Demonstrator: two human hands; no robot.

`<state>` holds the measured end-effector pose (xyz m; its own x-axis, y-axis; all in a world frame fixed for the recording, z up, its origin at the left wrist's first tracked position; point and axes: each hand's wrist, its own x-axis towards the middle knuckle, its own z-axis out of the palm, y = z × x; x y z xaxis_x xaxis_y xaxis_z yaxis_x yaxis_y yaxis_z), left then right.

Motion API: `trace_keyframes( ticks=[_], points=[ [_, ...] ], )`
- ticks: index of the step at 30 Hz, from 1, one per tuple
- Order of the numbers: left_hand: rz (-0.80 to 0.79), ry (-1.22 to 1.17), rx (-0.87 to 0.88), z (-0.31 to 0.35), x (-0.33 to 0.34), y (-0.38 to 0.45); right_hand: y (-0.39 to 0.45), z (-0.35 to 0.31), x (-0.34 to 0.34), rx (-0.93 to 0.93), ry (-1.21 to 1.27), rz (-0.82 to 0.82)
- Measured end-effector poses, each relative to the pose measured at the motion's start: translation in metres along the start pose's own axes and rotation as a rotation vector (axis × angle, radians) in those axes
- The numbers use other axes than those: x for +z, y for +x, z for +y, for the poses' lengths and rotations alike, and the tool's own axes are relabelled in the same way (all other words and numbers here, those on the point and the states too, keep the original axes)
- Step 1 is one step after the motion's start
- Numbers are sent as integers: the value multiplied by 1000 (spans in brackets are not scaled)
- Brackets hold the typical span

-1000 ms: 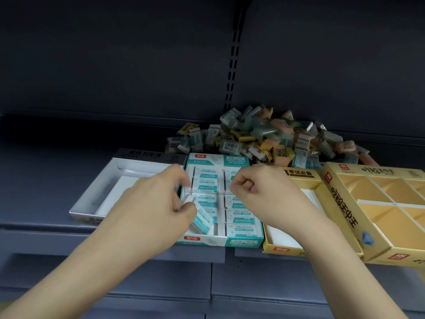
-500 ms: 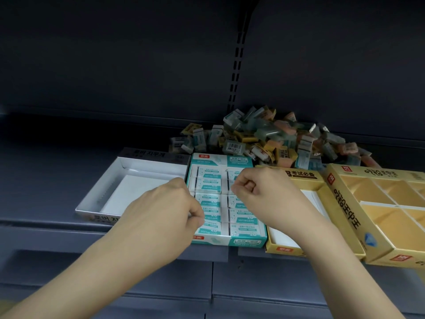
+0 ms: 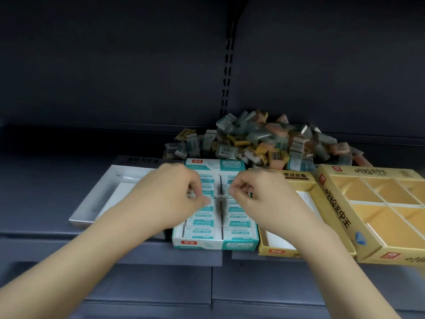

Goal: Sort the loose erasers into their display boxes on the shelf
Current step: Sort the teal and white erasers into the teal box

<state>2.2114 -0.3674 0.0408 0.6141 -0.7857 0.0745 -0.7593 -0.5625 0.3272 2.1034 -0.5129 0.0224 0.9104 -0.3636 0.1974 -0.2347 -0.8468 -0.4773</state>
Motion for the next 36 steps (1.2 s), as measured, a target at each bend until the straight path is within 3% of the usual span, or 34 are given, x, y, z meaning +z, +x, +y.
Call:
trace_keyframes(
  ticks=[10,14,22,31,36],
  points=[
    [330,239,216,-7,5,85,-15,23,-15,-50,-41,104],
    [325,395,253,-2,12,120,-22,31,-18,-57,-51,123],
    [165,692,316,2,14,172,-24,49,-15,-207,-254,232],
    [53,424,336,-11,19,196,4,62,-27,-288,-468,274],
    [174,346,406,-7,22,190,20,61,-29,-292,-461,264]
  ],
)
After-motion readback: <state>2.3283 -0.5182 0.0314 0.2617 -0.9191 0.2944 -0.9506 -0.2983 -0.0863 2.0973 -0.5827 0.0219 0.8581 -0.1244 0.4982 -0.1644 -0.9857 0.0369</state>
